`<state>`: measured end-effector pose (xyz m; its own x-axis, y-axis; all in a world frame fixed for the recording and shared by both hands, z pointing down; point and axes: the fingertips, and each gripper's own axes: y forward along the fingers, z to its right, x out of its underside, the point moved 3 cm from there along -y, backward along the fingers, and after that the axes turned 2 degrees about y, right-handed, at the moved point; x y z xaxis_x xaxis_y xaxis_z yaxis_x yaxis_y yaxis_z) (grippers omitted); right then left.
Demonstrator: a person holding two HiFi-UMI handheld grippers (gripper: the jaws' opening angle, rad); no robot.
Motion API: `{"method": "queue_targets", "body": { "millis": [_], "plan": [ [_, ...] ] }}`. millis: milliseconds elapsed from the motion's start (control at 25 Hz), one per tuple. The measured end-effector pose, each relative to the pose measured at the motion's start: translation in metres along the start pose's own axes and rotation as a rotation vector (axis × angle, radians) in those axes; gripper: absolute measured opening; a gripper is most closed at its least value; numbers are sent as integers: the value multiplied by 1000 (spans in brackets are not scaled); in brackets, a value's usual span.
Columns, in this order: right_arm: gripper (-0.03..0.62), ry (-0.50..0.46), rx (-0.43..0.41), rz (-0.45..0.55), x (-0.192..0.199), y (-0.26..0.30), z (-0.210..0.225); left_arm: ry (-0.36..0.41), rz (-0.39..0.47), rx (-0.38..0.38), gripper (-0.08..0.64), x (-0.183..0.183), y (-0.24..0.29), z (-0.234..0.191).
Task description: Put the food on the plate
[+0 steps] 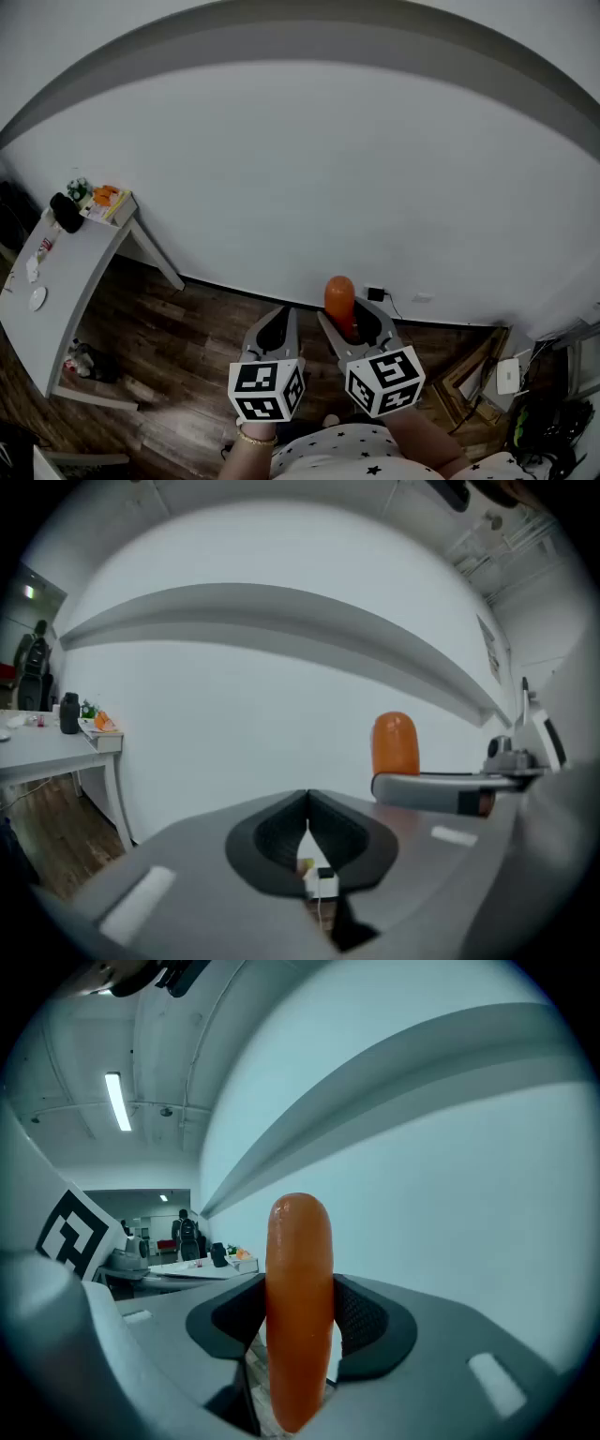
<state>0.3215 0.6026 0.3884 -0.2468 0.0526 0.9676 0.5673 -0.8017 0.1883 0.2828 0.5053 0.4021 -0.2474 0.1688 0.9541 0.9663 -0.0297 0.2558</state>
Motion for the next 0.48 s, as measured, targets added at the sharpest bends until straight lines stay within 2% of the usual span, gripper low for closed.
{"method": "queue_targets", "body": {
  "millis": [200, 480],
  "plan": [
    [218, -3, -48, -7, -2, 30, -30, -14, 14, -57, 8, -9, -10, -43],
    [218, -10, -185, -30, -5, 86, -90, -41, 33, -192, 8, -20, -38, -119]
  ]
}}
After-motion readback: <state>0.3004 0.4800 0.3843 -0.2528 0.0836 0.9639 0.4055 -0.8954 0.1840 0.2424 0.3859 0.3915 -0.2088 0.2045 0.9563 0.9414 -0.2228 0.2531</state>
